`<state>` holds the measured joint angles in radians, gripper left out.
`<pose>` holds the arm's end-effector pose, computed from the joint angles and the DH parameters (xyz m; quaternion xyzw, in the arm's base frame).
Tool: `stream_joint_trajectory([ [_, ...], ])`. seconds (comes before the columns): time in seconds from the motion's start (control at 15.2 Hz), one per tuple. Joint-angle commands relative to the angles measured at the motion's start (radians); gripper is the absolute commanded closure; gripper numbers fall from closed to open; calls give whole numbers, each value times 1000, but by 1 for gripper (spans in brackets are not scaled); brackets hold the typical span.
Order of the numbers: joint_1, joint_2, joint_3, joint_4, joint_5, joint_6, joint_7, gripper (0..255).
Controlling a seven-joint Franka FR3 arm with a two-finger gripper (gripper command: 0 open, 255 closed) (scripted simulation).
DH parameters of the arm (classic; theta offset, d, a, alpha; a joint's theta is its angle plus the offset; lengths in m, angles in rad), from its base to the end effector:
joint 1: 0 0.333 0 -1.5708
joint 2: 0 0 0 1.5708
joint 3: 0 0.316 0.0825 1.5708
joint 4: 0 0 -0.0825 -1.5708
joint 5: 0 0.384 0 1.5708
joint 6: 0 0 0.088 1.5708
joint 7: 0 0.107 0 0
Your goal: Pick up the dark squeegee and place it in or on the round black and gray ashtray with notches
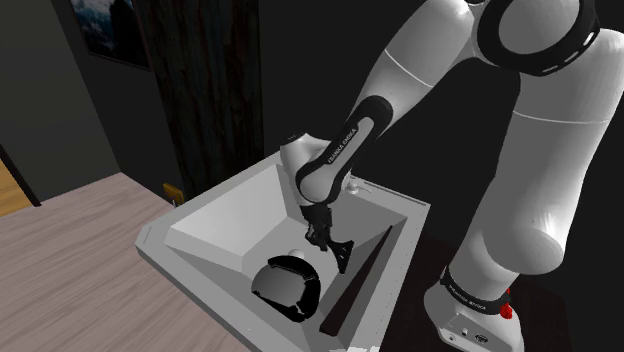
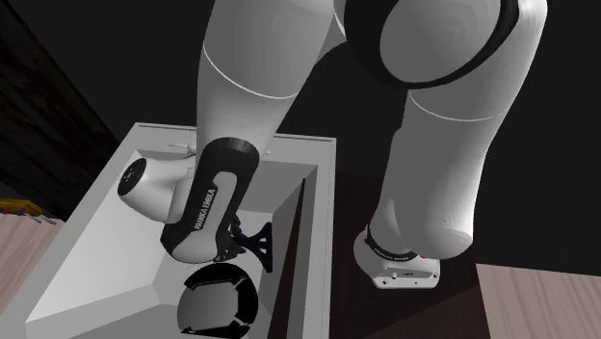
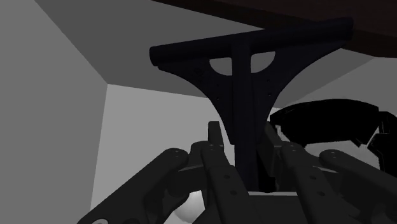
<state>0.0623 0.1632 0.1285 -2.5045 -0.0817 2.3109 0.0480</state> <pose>0.4189 0.0814 0.1970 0.9788 0.1035 -0.1733 0.0353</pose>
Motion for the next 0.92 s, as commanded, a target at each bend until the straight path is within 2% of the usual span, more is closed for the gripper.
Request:
stream_joint_trajectory([
  [0.0, 29, 26, 26, 47, 17, -23, 41, 255],
  [0.59, 145, 179, 101, 291, 45, -117, 207, 255],
  [0.86, 150, 226, 94, 293, 32, -73, 214, 255],
])
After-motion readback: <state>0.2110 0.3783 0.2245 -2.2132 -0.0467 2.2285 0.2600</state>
